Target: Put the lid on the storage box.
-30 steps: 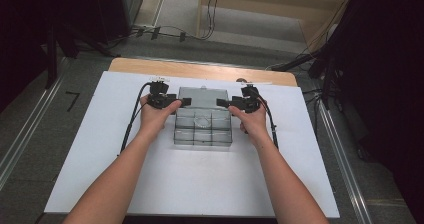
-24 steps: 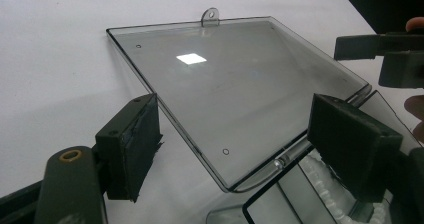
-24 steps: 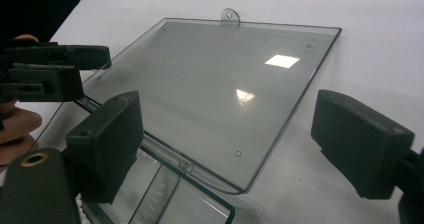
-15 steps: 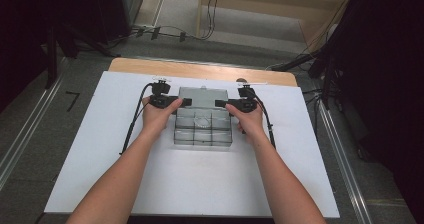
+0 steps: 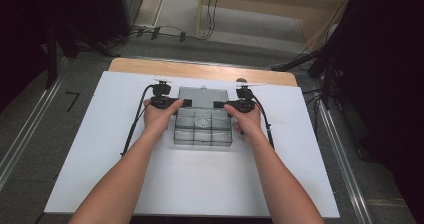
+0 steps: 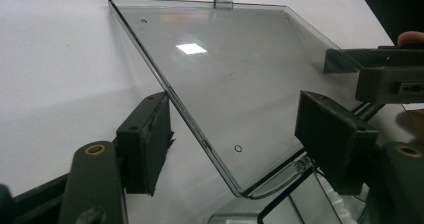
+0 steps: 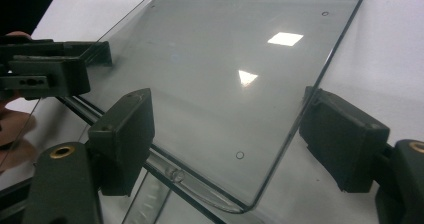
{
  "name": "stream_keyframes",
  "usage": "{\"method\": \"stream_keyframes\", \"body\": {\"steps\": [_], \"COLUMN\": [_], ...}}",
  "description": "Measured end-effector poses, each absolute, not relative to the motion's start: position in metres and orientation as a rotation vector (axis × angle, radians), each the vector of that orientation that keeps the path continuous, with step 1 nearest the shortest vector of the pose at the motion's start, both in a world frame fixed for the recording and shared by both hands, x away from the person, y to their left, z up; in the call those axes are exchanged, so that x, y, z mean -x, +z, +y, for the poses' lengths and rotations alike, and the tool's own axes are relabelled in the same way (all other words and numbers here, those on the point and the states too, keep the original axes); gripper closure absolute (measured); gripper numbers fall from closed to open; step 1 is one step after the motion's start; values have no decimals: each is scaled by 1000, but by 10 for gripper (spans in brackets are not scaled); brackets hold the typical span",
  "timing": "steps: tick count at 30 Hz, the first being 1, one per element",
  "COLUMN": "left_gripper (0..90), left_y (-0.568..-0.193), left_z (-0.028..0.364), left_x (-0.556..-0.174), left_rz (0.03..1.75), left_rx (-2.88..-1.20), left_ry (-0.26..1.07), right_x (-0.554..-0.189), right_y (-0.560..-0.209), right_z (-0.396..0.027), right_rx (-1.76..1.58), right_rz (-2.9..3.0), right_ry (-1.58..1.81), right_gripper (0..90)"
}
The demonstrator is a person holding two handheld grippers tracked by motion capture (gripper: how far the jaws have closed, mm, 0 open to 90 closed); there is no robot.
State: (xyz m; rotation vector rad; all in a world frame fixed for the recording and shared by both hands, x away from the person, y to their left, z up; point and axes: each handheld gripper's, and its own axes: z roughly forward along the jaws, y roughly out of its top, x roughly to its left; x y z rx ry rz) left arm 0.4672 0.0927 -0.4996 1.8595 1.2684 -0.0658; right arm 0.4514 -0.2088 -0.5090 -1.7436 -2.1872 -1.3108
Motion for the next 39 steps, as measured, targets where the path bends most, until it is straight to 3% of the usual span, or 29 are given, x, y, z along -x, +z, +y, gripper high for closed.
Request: {"method": "stream_keyframes", "body": {"steps": [5,8,18,25,39], "left_gripper": [339,401,487,602,663], "left_y": [-501,-501,-495,-486,-482], "left_z": [94,95,96,101,105], "left_x": [-468,-469,-466,-464,-456], "left_rz": [1280,1267,1232,1202,1125], "left_rx": [-1837,-1813,-1815,-1796,-1792], "left_ry": [-97,-136,-91,-69,-26], "right_x": [-452,-451,-446,-442,-428], "right_y": [-510,-509,-503,-496,-490], "right_z": [-210,-212,-213,-220,-223], "right_rx": [1739,1721,1685,1643,1612], "right_rz": [-2177,-2172,-2227,-2270,-2359], "right_ry": [-1315,-1322,-1375,-1430,-1508], "right_gripper": [231,296,399,514,639]}}
